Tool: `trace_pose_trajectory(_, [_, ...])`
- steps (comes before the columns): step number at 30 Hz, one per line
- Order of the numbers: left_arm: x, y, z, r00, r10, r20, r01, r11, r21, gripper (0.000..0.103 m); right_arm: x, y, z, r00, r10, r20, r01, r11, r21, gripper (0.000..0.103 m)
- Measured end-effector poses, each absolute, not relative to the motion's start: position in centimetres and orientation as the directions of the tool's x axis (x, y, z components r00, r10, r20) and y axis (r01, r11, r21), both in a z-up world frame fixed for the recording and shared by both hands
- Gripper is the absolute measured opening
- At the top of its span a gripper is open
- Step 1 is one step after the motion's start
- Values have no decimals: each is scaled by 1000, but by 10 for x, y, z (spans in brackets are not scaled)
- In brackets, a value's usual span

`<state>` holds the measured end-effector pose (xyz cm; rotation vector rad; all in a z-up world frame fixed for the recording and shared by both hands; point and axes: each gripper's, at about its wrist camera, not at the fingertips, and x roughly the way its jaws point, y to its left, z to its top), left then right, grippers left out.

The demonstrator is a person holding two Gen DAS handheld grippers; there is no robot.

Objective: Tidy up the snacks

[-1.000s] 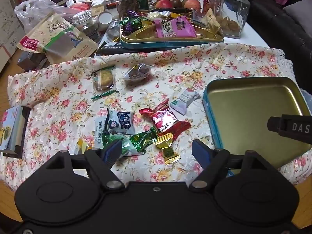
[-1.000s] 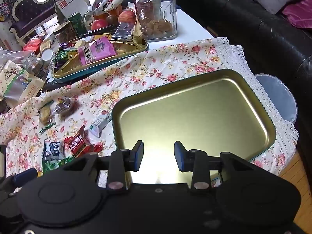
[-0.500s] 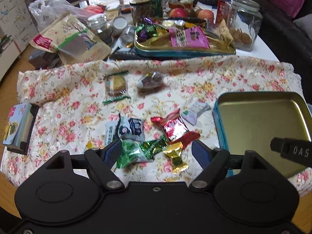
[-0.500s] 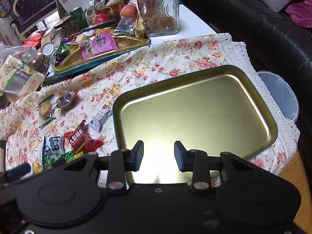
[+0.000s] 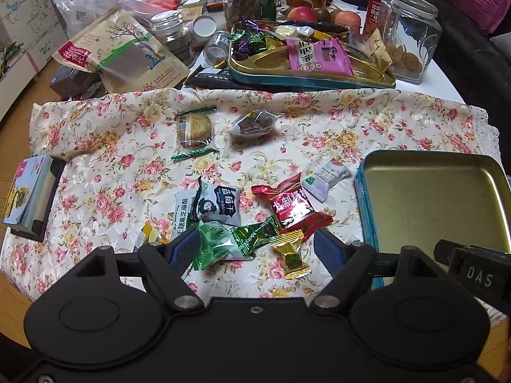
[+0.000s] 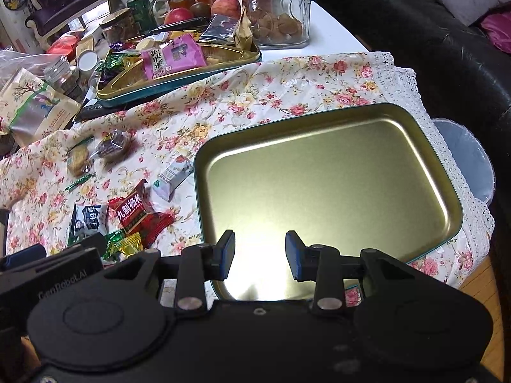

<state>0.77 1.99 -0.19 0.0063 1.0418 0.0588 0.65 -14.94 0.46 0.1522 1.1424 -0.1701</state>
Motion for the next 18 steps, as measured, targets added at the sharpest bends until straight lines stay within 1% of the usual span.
trace_pose_trajectory(18, [10,16,-8,465,52,-884,-30,999,43,80,8,-147,3,398,-48,-916,201,979,37,37])
